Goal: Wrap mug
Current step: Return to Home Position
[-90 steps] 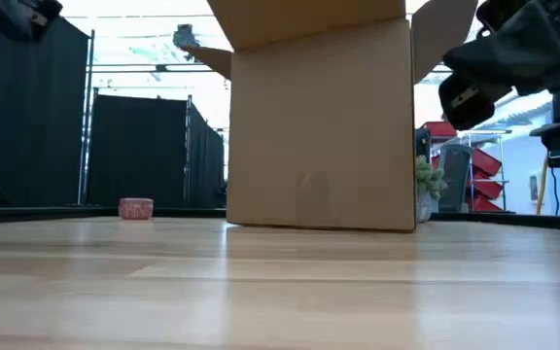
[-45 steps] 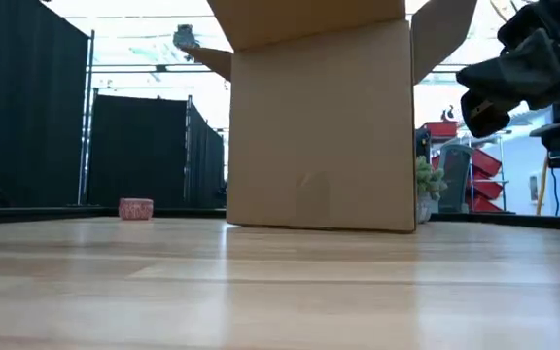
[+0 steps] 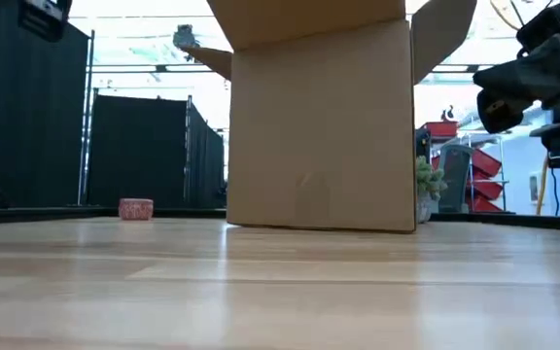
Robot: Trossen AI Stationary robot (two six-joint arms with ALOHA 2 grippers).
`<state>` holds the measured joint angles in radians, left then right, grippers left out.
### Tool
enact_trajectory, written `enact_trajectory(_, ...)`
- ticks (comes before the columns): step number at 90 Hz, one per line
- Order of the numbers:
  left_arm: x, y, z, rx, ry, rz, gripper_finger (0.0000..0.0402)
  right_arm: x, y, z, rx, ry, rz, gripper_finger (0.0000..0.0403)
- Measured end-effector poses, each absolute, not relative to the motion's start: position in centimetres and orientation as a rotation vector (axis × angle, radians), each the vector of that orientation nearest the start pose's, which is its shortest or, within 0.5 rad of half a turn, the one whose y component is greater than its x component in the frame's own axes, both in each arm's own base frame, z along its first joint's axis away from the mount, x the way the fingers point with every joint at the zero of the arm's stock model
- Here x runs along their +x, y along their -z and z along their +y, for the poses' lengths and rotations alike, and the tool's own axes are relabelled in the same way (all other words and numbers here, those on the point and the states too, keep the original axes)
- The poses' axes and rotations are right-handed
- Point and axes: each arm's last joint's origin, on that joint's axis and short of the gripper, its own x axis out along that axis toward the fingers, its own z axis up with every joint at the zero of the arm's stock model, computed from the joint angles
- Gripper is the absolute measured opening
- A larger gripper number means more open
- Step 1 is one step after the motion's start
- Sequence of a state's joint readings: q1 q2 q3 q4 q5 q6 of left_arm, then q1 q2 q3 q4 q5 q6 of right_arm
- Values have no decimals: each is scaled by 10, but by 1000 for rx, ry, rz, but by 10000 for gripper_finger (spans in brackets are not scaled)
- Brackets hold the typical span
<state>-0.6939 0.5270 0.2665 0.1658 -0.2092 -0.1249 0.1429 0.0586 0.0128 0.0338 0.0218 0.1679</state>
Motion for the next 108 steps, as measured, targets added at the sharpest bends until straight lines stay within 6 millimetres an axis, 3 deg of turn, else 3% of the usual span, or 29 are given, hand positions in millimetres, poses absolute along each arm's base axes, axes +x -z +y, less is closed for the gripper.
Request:
enact_trajectory(22, 117, -207, -75, -115, 394, 110, 0, 96, -170, 12, 148, -78, -26, 6)
enact_trajectory(44, 123, -175, -56, -127, 254, 145, 0, 97, -170, 12, 147, -66, -20, 6)
enact_trajectory(60, 121, -159, -51, -114, 298, 193, 0, 97, -170, 12, 147, -67, -20, 6)
enact_trajectory(108, 99, -168, -32, -56, 242, 77, 0, 97, -170, 12, 147, -68, -20, 6)
